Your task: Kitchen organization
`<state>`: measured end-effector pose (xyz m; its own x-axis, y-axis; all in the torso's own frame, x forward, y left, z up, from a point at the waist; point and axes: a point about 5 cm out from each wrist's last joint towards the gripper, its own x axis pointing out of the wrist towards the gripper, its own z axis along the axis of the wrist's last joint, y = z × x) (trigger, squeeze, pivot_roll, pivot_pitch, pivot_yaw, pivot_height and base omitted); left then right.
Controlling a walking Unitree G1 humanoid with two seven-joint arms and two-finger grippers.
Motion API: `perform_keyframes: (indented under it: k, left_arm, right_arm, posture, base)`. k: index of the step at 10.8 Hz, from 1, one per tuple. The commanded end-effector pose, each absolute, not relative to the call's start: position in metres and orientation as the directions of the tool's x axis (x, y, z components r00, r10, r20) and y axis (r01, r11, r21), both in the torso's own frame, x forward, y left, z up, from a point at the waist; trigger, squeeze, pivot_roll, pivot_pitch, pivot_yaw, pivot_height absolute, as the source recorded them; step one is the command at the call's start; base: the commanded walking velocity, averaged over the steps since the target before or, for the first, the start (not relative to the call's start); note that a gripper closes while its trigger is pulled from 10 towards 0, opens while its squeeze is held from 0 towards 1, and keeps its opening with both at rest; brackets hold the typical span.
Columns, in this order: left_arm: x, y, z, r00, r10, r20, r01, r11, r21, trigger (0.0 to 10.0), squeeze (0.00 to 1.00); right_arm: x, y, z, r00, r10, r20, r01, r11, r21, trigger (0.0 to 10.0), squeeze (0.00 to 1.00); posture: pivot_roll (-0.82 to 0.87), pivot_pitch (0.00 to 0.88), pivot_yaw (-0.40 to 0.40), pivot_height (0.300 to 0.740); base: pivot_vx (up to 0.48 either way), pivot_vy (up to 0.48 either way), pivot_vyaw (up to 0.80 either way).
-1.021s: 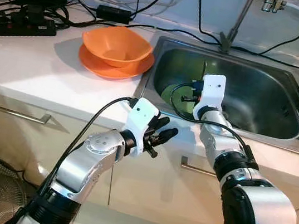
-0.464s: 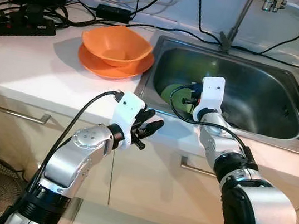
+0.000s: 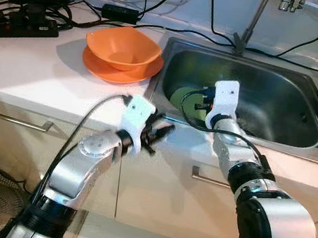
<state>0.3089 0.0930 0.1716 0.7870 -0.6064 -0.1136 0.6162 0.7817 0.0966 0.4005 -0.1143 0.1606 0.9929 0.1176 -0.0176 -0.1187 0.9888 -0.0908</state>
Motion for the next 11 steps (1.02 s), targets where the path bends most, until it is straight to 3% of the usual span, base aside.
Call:
perform_keyframes:
  k: [1,3,4,7,11]
  left_arm:
    - [0.313,0.093,0.182,0.810,-0.582,-0.071,0.584,0.794,0.168,10.0,0.00]
    - [0.327,0.108,0.210,0.888,-0.458,0.041,0.414,0.836,0.360,10.0,0.00]
    - [0.334,0.118,0.217,0.908,-0.417,0.049,0.342,0.803,0.488,10.0,0.00]
    - [0.356,0.146,0.221,0.944,-0.326,-0.044,0.249,0.621,0.743,10.0,0.00]
    - [0.375,0.166,0.229,0.959,-0.270,-0.087,0.204,0.442,0.874,10.0,0.00]
  right_arm:
    - [0.405,-0.114,0.182,0.990,0.126,0.066,-0.119,0.988,-0.103,10.0,0.00]
    - [0.406,-0.116,0.200,0.974,0.139,0.176,-0.128,0.989,-0.075,10.0,0.00]
    - [0.404,-0.117,0.201,0.969,0.141,0.203,-0.131,0.989,-0.064,10.0,0.00]
    - [0.393,-0.113,0.189,0.965,0.147,0.218,-0.145,0.989,-0.025,10.0,0.00]
    - [0.377,-0.108,0.176,0.968,0.145,0.206,-0.150,0.989,0.011,10.0,0.00]
  posture:
    - [0.28,0.065,-0.084,0.740]
    - [0.26,0.055,-0.081,0.740]
    - [0.26,0.047,-0.074,0.740]
    - [0.24,0.046,-0.051,0.740]
    - [0.22,0.083,-0.033,0.740]
  base:
    - [0.000,0.000,0.00]
    - [0.000,0.000,0.00]
    - [0.000,0.000,0.00]
    - [0.000,0.000,0.00]
    - [0.000,0.000,0.00]
